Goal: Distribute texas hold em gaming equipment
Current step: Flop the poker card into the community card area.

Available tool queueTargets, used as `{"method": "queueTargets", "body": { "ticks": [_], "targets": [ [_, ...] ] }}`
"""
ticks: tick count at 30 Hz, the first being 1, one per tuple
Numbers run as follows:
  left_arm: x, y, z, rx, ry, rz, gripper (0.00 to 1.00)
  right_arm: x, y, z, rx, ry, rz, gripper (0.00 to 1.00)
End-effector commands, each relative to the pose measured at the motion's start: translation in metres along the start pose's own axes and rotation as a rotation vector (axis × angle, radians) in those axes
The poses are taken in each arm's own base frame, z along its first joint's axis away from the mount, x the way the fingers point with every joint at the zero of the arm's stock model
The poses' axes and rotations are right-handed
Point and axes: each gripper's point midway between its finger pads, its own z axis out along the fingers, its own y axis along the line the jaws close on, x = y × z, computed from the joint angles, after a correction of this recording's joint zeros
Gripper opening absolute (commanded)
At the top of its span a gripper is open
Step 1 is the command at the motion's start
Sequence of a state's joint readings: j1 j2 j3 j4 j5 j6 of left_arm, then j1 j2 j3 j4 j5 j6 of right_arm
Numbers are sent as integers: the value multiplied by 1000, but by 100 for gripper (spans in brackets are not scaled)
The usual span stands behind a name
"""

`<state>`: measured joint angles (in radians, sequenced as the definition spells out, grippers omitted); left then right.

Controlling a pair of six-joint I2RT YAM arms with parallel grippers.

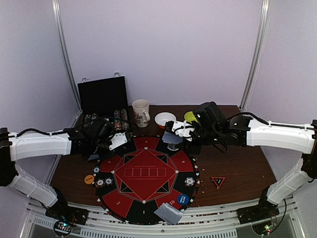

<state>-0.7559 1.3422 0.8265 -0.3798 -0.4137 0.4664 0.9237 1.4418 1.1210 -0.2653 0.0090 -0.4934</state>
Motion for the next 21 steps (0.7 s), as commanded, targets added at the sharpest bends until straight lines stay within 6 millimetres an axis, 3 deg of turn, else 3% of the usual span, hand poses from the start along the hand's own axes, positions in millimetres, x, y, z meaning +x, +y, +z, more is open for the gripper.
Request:
{"method": "queueTargets", "body": {
  "ticks": [1,6,10,16,21],
  "targets": [
    [-19,7,6,-165,-18,186,0,-7,-4,-7,6,-41,20,56],
    [3,-74,23,33,6,411,0,-7,-5,-11,14,-42,21,56],
    [17,-117,28,229,56,421,0,-8,-6,-13,15,-46,22,56],
    [27,-157,26,438,98,381,0,-8,-7,-14,18,-44,18,56],
    [28,-163,27,465,107,361,0,-6,-6,-13,15,-36,14,56]
  ]
}}
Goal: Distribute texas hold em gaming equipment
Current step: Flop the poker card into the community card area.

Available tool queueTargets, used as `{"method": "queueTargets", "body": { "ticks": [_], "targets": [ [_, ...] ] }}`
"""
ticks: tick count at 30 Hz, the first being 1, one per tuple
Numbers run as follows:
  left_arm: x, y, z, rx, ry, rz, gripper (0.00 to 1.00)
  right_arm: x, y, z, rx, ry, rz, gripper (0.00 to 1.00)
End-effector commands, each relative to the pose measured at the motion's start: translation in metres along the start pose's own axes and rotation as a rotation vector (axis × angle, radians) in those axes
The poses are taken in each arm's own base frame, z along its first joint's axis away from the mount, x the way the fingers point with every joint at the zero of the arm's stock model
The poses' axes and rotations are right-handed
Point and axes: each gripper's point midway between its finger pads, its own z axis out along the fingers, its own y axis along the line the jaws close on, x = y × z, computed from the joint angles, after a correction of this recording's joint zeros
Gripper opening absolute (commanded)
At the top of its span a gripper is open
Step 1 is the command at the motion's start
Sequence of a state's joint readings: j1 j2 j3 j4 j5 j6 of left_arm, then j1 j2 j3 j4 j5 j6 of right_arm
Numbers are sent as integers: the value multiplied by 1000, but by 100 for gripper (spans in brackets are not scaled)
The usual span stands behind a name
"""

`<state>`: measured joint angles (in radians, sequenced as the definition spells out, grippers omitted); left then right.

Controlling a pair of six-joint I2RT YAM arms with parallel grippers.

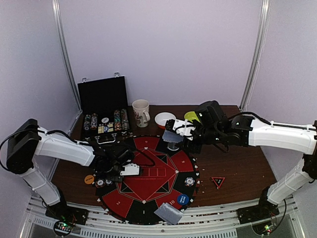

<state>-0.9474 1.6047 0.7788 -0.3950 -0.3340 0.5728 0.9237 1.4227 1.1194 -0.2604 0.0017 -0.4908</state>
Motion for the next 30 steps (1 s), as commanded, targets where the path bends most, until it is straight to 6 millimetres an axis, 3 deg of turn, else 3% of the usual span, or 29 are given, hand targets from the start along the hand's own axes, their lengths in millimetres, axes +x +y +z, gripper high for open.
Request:
{"method": "queueTargets", "body": {
  "ticks": [1,11,18,30],
  "targets": [
    [-4,-41,4,207,-25,-21,0,-2,-4,-6,12,-14,9,56],
    [0,-75,-12,408,-4,-98,0,-4,-5,-6,10,-15,0,56],
    [0,-78,-8,428,32,-126,0,-6,-6,-7,12,-18,-1,56],
    [18,-78,-9,409,114,-142,0,-4,-7,-9,17,-9,-10,56]
  ]
}}
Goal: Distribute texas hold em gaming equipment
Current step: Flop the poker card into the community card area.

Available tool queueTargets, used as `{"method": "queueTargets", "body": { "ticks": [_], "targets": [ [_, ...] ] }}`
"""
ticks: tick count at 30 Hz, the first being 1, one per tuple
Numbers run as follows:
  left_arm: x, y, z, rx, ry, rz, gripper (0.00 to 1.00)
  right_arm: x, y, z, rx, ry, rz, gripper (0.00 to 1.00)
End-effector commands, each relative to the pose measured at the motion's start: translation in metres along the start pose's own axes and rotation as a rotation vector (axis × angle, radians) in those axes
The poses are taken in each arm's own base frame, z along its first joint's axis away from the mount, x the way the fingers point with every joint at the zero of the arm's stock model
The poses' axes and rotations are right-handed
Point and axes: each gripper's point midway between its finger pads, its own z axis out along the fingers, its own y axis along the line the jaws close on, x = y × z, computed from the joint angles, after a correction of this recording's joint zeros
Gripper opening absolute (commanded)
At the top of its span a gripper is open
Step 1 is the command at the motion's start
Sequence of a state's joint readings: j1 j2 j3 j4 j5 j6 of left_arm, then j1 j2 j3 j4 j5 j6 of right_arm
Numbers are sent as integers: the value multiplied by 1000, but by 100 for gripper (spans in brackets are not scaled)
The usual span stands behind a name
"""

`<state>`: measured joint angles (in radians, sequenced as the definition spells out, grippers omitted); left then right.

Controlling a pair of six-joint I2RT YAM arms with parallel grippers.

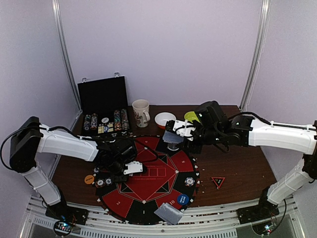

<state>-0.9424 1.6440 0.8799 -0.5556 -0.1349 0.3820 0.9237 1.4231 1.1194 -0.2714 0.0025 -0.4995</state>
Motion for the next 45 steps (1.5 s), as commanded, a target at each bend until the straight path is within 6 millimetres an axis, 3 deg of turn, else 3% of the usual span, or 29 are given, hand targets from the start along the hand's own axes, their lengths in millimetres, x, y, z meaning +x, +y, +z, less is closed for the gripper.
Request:
{"method": "queueTargets", "body": {
  "ticks": [1,14,24,28,33,37,42,45],
  "targets": [
    [45,-45,9,177,167,8,0,-7,-9,-10,23,-21,1,56],
    [59,-45,5,179,231,-22,0,-7,-9,-10,23,-17,-3,56],
    [50,-44,8,191,218,-23,0,-6,-10,-12,27,-15,-5,56],
    [48,-49,5,218,192,-7,22,-6,-10,-11,28,-13,-9,56],
    [40,-49,-4,227,141,4,38,-6,-10,-10,27,-13,-10,56],
    [23,-49,-12,247,77,21,40,-7,-10,-9,26,-16,-11,56],
    [-23,-31,-37,228,-73,-11,44,-10,-12,-10,31,-19,-10,56],
    [-39,-25,-54,230,-148,-26,47,-9,-13,-11,31,-16,-11,56]
  ]
}}
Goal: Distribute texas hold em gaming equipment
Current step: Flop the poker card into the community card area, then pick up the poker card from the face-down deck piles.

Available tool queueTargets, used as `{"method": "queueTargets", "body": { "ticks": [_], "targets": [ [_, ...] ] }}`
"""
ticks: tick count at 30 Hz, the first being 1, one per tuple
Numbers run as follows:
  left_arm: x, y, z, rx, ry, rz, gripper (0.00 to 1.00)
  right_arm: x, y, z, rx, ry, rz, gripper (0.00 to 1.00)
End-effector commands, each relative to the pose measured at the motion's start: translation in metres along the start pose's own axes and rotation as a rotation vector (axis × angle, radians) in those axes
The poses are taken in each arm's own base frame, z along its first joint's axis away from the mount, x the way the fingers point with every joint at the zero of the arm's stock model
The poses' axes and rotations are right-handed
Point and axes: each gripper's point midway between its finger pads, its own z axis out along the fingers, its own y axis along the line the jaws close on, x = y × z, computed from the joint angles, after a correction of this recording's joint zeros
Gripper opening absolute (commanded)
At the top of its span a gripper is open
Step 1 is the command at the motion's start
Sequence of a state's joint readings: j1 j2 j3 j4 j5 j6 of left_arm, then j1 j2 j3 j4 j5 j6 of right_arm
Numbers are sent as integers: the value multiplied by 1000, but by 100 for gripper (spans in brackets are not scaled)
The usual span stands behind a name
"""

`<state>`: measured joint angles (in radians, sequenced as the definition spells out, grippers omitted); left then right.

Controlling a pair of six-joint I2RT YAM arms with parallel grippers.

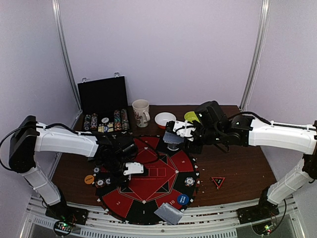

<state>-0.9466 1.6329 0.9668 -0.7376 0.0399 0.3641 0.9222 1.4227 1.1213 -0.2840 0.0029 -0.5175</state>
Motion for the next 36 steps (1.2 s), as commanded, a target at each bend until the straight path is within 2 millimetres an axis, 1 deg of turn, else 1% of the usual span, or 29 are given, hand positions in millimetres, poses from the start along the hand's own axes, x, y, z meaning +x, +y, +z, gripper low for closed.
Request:
{"method": "queueTargets", "body": {
  "ticks": [1,3,5,8,11,14,15,17,19,20,22,23,25,27,30,32,36],
  "targets": [
    [-34,2,-37,24,-156,-19,48,-11,-13,-12,36,-26,6,56],
    [-38,18,-48,-25,-197,-58,53,-11,-13,-12,37,-25,6,56],
    [-41,39,-61,-92,-247,-111,57,-11,-13,-12,36,-25,5,56],
    [-47,68,-85,-172,-334,-190,59,-14,-14,-13,35,-29,5,56],
    [-65,90,-125,-263,-499,-233,59,-15,-15,-13,33,-29,3,56],
    [-91,111,-182,-302,-785,-358,68,-16,-13,-12,26,-30,-3,56],
    [-99,116,-200,-282,-893,-410,70,-17,-13,-11,22,-32,-4,56],
    [-113,121,-228,-207,-1095,-518,75,-21,-12,-10,12,-42,-1,56],
    [-122,121,-245,-106,-1257,-594,83,-26,-10,-9,-1,-54,-3,56],
    [-129,116,-253,-25,-1325,-603,86,-28,-10,-8,-4,-56,-4,56],
    [-143,109,-258,94,-1391,-582,95,-31,-8,-6,-7,-58,-11,56],
    [-148,109,-253,141,-1384,-597,98,-32,-6,-5,-11,-58,-14,56],
    [-156,108,-241,186,-1338,-578,98,-36,-3,-5,-17,-69,-21,56],
    [-160,111,-232,191,-1311,-580,98,-39,-1,-3,-22,-78,-24,56],
    [-167,103,-232,227,-1315,-529,97,-43,4,-1,-31,-84,-28,56],
    [-172,96,-227,231,-1303,-497,98,-46,6,1,-37,-89,-31,56],
    [-176,101,-210,210,-1263,-517,98,-53,8,4,-42,-93,-38,56]
  ]
}}
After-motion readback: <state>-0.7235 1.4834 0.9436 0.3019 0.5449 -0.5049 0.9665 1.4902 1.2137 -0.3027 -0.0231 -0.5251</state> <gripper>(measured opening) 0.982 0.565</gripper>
